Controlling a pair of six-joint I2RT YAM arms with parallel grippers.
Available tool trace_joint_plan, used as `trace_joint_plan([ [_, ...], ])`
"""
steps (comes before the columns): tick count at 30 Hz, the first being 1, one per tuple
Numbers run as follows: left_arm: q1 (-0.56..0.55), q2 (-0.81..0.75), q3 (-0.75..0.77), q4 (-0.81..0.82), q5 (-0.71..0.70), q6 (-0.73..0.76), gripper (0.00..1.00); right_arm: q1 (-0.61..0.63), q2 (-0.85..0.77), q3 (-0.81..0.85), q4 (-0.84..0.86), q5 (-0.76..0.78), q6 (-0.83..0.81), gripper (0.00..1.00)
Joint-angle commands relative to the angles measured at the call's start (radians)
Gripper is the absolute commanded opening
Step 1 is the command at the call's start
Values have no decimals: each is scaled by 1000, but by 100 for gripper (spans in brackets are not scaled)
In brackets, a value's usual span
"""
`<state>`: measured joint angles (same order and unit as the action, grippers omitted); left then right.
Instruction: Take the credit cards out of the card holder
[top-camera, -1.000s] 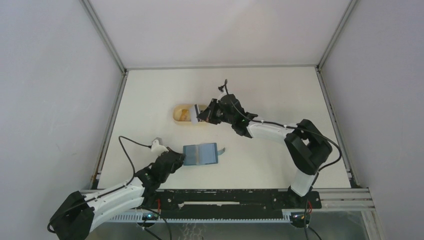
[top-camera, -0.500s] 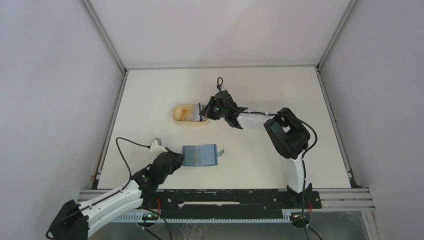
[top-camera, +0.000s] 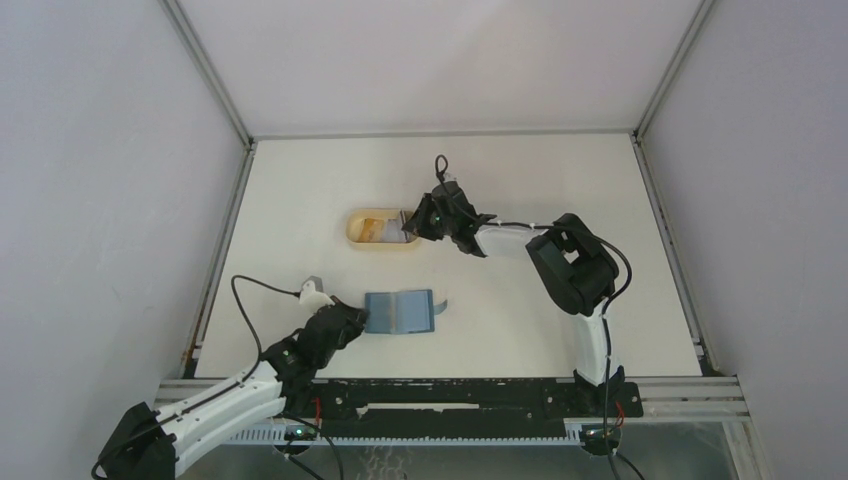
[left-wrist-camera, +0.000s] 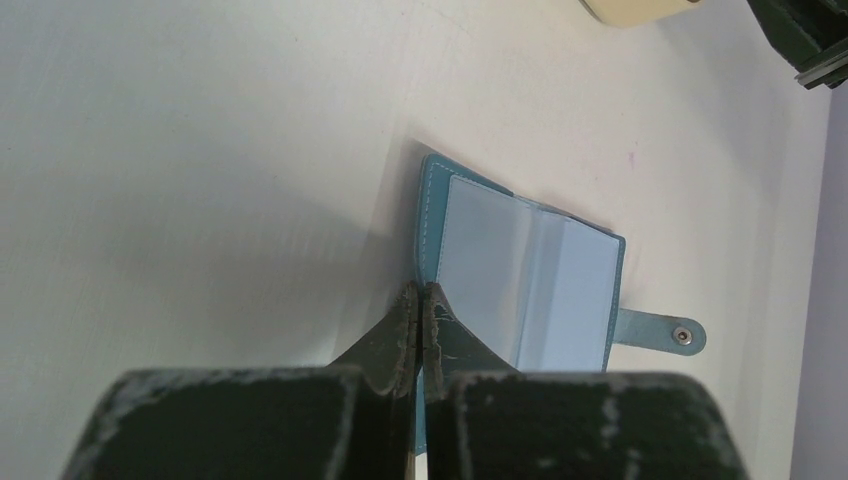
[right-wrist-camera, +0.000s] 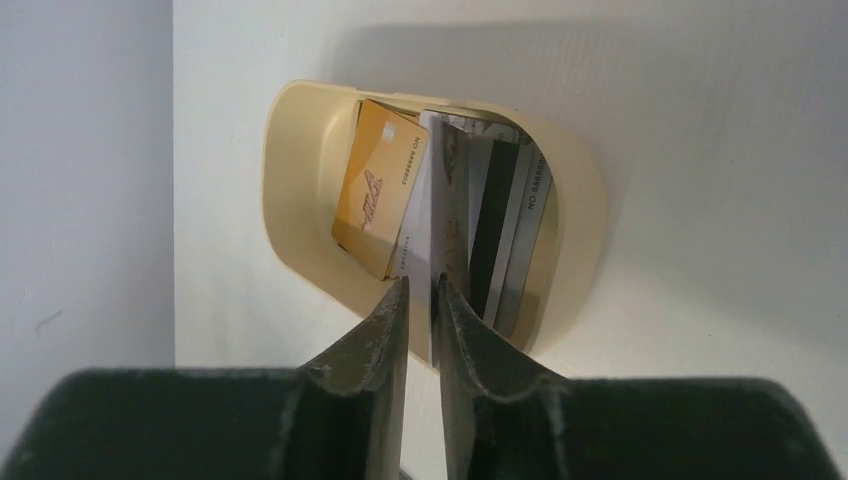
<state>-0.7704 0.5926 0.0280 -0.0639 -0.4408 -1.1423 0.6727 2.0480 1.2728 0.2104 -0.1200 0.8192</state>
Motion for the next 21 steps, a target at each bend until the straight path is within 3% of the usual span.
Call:
trace_joint_plan([
  [1, -4, -21, -112, -7, 9, 34, 0, -11, -45, 35, -13, -4, -66, 28],
  [5, -4, -48, -96, -31, 24, 52, 0, -2, -183, -9, -30, 28, -147, 41],
  [8, -4, -60, -92, -30, 34, 64, 0, 62, -323, -72, -47, 151, -267, 75],
  [10, -5, -57, -86, -31, 43, 73, 0, 126, -405, -123, -71, 230, -334, 93],
  [13, -6, -45, -66, -27, 60, 88, 0, 237, -525, -264, -28, 277, -363, 99],
  [16, -6, -19, -39, -20, 70, 109, 0, 349, -611, -467, 74, 328, -318, 99],
  [21, -7, 56, 42, -16, 90, 140, 0, 443, -556, -573, 161, 366, -231, 97],
])
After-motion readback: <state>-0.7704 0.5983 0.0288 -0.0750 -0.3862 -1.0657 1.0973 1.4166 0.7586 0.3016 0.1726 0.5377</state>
